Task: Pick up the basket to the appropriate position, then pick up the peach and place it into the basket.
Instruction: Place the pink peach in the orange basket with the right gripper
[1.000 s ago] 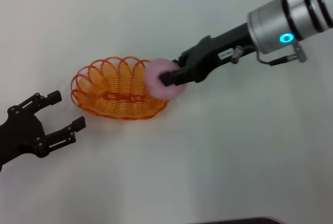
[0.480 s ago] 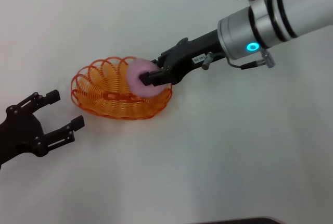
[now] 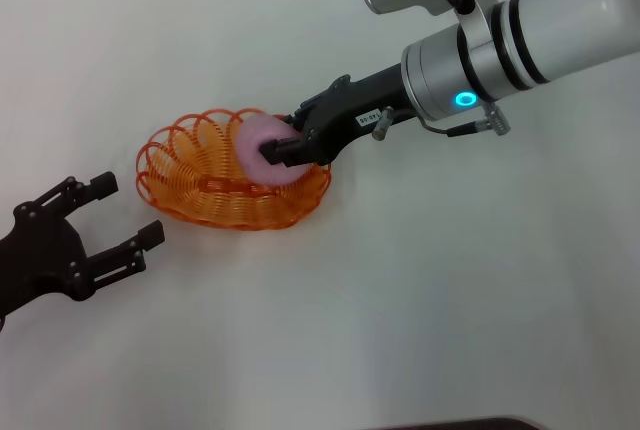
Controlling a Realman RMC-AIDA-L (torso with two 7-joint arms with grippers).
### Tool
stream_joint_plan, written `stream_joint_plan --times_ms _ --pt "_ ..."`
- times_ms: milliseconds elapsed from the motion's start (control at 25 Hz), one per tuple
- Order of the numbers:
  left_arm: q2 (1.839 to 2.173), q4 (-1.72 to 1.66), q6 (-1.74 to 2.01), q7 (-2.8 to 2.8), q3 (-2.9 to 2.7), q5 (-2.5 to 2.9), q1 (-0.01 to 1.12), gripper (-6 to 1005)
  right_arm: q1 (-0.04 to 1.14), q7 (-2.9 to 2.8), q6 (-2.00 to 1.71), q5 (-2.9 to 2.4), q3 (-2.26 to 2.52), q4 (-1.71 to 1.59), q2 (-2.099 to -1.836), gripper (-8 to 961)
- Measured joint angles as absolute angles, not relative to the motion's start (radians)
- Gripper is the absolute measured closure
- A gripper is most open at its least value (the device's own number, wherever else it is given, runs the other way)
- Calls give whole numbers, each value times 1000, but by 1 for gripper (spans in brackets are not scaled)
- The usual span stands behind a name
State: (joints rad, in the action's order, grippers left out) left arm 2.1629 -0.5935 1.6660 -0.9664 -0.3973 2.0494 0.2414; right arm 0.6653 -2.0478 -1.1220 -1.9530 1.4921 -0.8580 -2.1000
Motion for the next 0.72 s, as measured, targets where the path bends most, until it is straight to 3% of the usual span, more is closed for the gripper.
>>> stream_joint_plan --times_ms 200,720 --pt "2163 -593 1666 -966 -397 2049 244 138 664 -2037 -1111 -1948 1492 -846 -2100 571" --pt "2164 -592 1666 -966 -397 2049 247 138 665 -1995 -1073 -1909 1486 -803 -2099 282"
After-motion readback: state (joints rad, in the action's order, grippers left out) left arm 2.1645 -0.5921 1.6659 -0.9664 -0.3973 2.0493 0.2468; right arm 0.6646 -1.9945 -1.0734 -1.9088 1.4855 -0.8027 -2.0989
